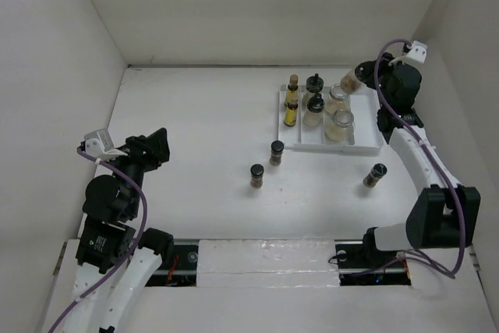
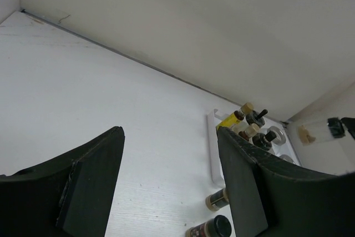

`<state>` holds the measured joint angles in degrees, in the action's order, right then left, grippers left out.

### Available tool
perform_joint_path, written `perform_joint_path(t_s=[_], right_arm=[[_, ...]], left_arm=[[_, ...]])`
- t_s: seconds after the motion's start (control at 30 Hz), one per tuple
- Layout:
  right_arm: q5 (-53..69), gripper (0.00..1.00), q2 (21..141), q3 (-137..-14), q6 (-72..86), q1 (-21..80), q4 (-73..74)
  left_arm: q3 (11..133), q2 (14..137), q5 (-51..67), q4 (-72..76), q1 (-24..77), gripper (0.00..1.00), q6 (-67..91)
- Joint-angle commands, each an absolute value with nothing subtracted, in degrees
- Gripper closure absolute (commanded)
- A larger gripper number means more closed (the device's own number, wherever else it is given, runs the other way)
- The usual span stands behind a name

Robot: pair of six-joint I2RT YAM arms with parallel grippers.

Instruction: Organize the condiment bottles

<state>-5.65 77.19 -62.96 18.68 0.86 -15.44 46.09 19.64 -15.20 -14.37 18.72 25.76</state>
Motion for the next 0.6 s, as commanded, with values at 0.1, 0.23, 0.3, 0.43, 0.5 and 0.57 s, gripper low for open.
perform_joint_path(t_s=[0.1, 0.23, 0.3, 0.43, 0.5, 0.57], right_arm=[[-7.73, 1.00, 86.55, -66.79, 23.55, -7.47, -18.37], [-9.40, 1.00, 91.48, -70.22, 22.68, -9.66, -18.37], [-10.19, 1.00, 93.43, -71.45, 21.09, -9.67, -17.84], [-10.20, 1.00, 98.95, -74.35, 19.78, -9.67, -17.05], [-10.20, 1.00, 101.94, -75.23, 19.78, -9.67, -17.66], [-9.67, 1.00, 104.40, -76.46, 19.78, -9.67, -18.46]], left_arm=[[45.88, 18.63, -14.50, -11.25, 18.63, 0.36, 24.44], [45.88, 19.16, -14.50, -11.25, 18.63, 0.36, 24.43], [45.88, 19.16, -14.50, -11.25, 18.63, 0.36, 24.43], [45.88, 19.16, -14.50, -10.73, 18.63, 0.36, 24.43], [45.88, 19.68, -14.50, -11.24, 18.63, 0.36, 24.43], [45.88, 19.69, -14.50, -11.25, 18.63, 0.36, 24.43]])
